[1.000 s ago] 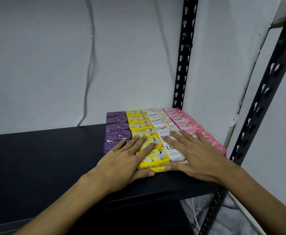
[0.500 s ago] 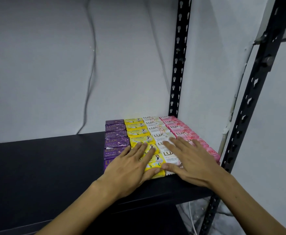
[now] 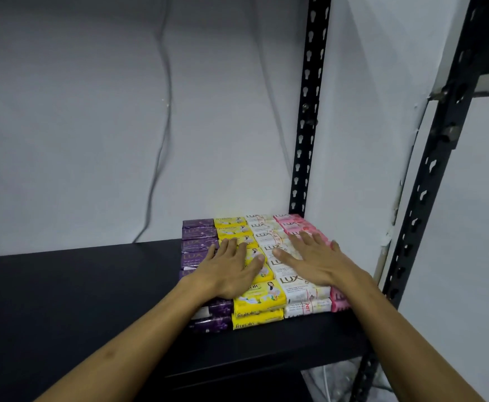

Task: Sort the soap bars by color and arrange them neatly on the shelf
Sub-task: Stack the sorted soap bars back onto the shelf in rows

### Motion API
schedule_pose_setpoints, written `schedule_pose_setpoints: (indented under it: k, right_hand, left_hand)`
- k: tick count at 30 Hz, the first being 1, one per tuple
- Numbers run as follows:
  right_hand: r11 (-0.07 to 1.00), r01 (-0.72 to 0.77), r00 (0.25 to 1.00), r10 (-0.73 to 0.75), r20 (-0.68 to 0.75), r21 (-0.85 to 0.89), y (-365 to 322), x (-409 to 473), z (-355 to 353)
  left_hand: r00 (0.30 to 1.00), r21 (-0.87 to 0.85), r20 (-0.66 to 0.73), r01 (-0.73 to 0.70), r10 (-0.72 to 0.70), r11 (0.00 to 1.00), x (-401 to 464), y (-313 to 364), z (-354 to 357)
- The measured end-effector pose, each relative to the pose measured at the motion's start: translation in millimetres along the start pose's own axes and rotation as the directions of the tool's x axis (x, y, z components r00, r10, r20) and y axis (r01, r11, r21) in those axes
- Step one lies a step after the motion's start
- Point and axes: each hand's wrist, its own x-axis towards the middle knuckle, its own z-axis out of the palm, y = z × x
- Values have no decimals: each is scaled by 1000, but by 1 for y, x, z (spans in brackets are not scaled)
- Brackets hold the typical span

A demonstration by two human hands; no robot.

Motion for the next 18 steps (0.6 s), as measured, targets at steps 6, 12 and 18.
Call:
schedule_pose_setpoints:
  k: [6, 12, 18]
  right_hand:
    - [1000, -16, 999, 17, 48, -25, 1, 7, 1]
    - [980, -92, 989, 111, -100, 175, 1, 33, -25]
    - [710, -270, 928, 373, -22, 650, 16, 86, -44]
  left_hand:
    - [1000, 6, 17, 6, -6, 1000, 7, 0, 3]
    - [999, -51, -29, -24, 23, 998, 16, -2, -6]
    - [999, -17, -28, -19, 19, 1000, 32, -6, -3]
